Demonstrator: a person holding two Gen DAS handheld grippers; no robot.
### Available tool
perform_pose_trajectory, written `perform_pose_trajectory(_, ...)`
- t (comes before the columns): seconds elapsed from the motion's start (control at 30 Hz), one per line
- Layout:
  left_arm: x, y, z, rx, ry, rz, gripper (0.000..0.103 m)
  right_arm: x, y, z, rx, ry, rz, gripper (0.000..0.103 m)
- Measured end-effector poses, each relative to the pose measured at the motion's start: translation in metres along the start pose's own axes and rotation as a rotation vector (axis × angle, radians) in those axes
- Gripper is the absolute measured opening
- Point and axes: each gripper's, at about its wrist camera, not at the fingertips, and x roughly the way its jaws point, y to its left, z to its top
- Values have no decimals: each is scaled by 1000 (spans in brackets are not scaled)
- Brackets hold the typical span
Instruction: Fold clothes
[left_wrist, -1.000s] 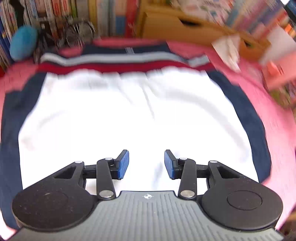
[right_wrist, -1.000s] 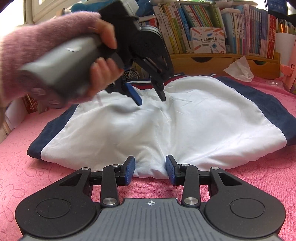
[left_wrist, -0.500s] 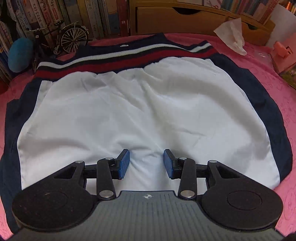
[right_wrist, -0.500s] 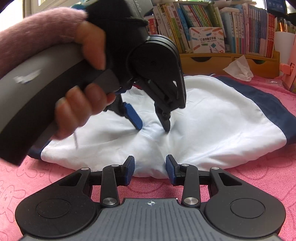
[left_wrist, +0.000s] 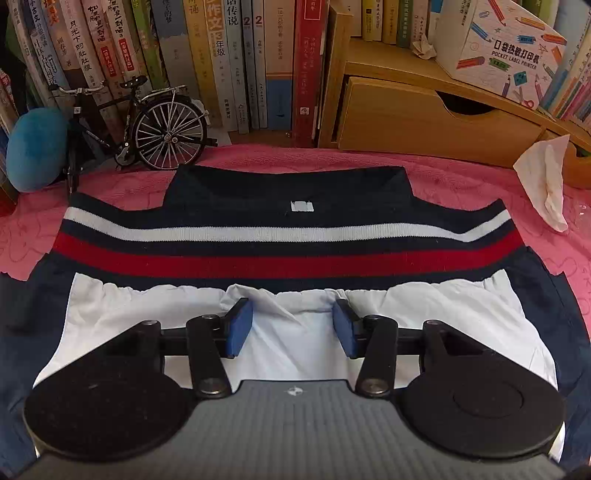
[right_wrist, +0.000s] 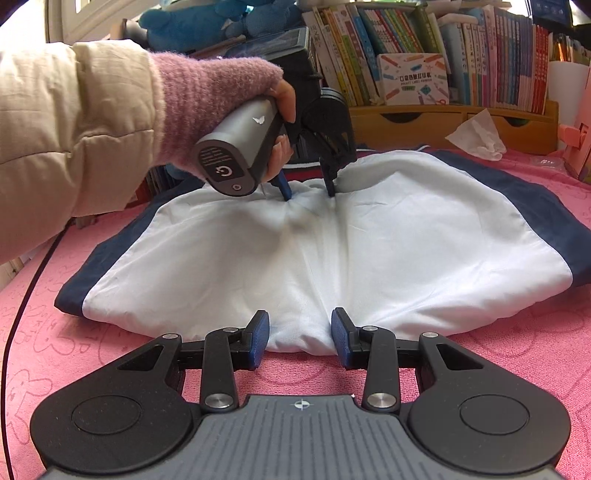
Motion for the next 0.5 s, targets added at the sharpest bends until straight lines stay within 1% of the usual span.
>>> perform_pose_trajectory(0.17, -4, -5, -4, 24, -8, 18, 47, -1, 0, 0, -4, 0, 0, 38)
perform_pose_trajectory(0.23, -12, -7, -10, 48, 2, 26, 45, -2, 0, 0, -9, 1, -3, 38)
perform_pose_trajectory(0.27, -19, -7, -15, 55, 20, 9, 40, -2, 0, 0, -11, 1, -4, 38)
perform_pose_trajectory(0.3, -29, -7, -21, 66, 35, -19, 39, -2, 0, 0, -12, 1, -5, 38)
perform_pose_trajectory(0.43, -78, -10, -62, 172, 44, -118, 39, 0, 0, 1, -11, 1, -4, 38)
perform_pose_trajectory(0.5, -94, -12, -86, 217, 64, -138, 39, 0, 0, 1, -10, 1, -4, 38)
